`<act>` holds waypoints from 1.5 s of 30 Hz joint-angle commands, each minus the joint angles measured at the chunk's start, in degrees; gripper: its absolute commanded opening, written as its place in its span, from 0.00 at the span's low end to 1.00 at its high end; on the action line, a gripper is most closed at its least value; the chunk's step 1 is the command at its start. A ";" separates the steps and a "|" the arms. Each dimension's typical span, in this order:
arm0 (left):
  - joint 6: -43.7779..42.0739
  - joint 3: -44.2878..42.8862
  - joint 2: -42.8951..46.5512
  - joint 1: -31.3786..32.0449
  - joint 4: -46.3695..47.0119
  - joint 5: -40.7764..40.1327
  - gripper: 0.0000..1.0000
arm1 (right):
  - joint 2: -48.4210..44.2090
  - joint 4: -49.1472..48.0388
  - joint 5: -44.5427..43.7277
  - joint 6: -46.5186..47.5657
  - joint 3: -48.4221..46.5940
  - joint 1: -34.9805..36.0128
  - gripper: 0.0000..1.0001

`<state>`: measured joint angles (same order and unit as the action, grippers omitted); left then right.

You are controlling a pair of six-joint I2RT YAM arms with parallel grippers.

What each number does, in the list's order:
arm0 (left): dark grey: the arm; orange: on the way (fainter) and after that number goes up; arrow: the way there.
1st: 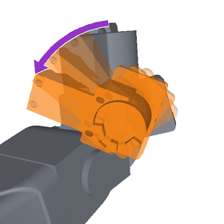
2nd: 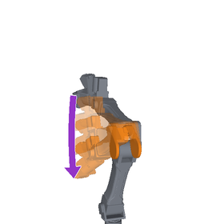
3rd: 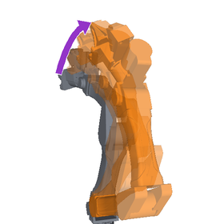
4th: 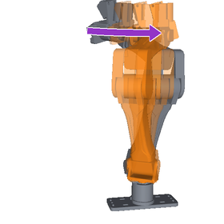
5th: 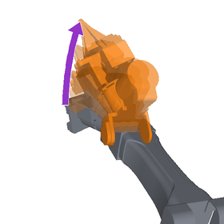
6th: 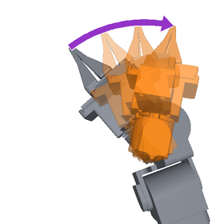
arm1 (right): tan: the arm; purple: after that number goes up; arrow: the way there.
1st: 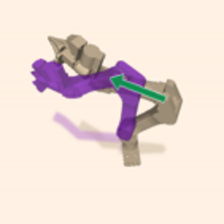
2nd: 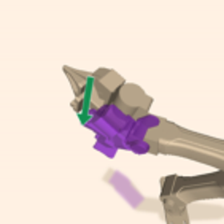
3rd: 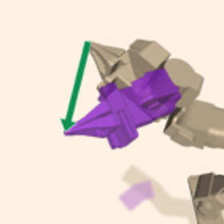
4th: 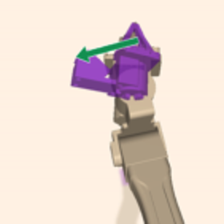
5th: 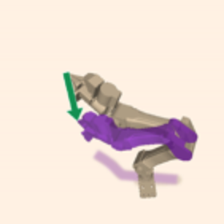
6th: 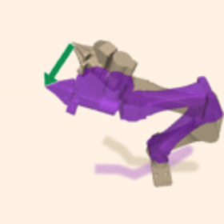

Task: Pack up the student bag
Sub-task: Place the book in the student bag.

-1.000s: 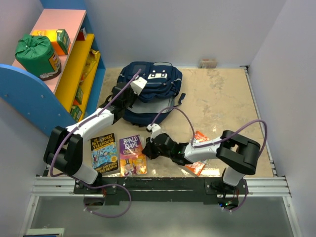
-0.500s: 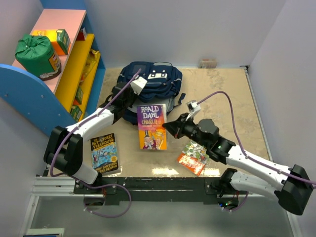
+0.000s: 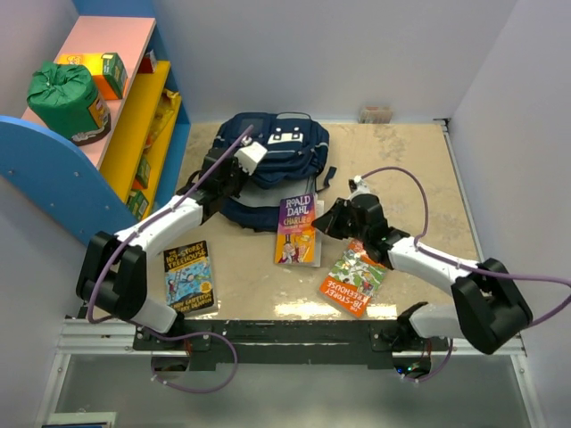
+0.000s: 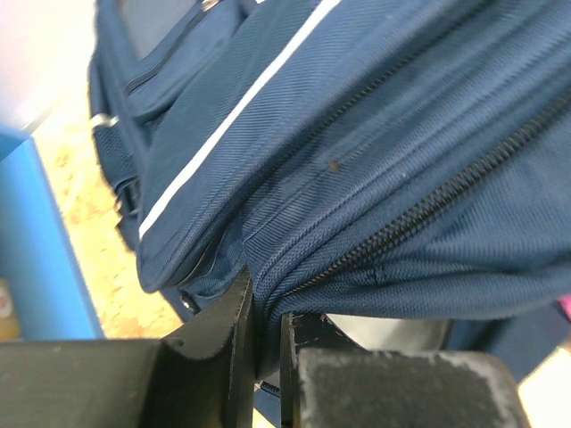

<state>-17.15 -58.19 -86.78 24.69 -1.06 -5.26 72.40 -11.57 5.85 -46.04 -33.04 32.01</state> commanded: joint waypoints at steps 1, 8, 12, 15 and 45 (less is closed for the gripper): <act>0.45 0.36 6.97 0.01 2.91 14.54 0.00 | 3.61 -12.40 6.62 -7.39 -3.18 -1.77 0.00; -0.79 1.06 8.21 0.01 -2.02 22.92 0.00 | 10.38 -23.48 6.02 -14.93 -3.62 -3.79 0.00; -0.08 0.72 7.42 0.01 -3.24 25.55 0.00 | 17.40 -34.53 4.10 -21.53 -3.44 -5.11 0.00; 0.62 0.10 6.72 0.10 -4.56 26.61 0.00 | 20.14 -38.34 0.14 -26.11 -3.70 -5.03 0.00; 1.24 -0.87 5.22 0.01 -5.44 25.21 0.00 | 14.96 2.27 -3.93 2.62 -9.33 -2.65 0.99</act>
<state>-18.72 -56.36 -82.32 23.79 -10.92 14.74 86.67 -11.18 -0.49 -46.61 -43.86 29.26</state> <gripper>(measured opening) 0.134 0.985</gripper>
